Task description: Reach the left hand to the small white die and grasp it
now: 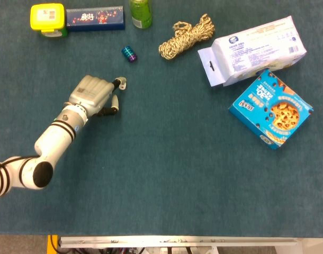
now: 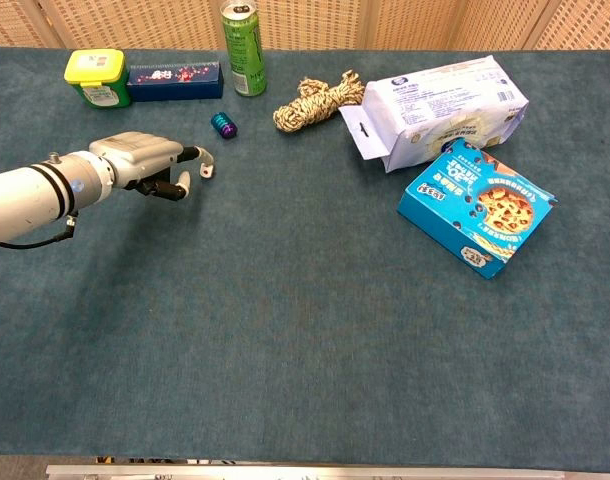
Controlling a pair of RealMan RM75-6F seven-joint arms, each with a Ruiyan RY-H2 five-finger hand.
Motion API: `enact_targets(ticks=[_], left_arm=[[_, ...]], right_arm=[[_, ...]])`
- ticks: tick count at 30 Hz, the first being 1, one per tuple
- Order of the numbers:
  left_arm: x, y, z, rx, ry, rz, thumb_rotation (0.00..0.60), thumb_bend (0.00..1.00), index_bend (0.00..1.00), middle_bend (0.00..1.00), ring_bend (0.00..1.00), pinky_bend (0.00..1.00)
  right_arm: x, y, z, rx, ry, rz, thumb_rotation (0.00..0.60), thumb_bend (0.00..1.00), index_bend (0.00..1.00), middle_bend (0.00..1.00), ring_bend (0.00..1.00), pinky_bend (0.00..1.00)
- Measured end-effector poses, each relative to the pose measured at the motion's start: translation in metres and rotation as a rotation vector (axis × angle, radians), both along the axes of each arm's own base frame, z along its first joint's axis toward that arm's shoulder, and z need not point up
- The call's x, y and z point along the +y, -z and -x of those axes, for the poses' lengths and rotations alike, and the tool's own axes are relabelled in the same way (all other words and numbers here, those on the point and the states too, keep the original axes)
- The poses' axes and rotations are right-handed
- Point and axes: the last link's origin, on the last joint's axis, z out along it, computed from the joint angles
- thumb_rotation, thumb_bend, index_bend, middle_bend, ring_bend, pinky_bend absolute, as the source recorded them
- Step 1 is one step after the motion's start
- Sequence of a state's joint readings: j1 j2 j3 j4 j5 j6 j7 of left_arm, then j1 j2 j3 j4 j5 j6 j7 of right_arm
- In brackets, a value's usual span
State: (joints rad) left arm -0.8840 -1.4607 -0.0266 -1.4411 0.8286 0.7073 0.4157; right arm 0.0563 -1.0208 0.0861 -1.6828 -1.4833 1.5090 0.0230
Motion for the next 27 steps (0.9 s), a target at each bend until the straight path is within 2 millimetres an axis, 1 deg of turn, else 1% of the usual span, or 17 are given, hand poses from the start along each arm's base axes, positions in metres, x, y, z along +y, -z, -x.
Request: enact_targets(ticks=[6,10,14,22,27], left_arm=[[-0.014,-0.010,-0.004,-0.010,0.032,-0.002,0.242,0.72,0.10,0.99,0.98,1.00],[-0.018,-0.014,-0.006,-0.013,0.050,-0.011,0.241,0.72,0.10,0.99,0.98,1.00],[-0.013,-0.013,-0.002,-0.001,0.039,-0.022,0.254,0.72,0.10,0.99,0.98,1.00],[0.002,-0.005,0.004,0.021,-0.002,-0.043,0.288,0.72,0.10,0.99,0.98,1.00],[0.006,0.001,0.005,0.033,-0.013,-0.034,0.290,0.72,0.10,0.99,0.98,1.00]], right_arm=[[-0.001,0.001,0.000,-0.001,-0.004,-0.006,0.600,0.33,0.39,0.43,0.31,0.30],[-0.001,0.002,-0.001,-0.002,-0.006,-0.008,0.600,0.33,0.39,0.43,0.31,0.30],[-0.001,0.001,0.000,-0.002,-0.003,-0.004,0.600,0.33,0.39,0.43,0.31,0.30],[0.000,0.000,0.002,0.000,0.006,-0.002,0.600,0.33,0.39,0.43,0.31,0.30],[0.000,0.000,0.003,0.001,0.011,0.000,0.600,0.33,0.39,0.43,0.31,0.30]])
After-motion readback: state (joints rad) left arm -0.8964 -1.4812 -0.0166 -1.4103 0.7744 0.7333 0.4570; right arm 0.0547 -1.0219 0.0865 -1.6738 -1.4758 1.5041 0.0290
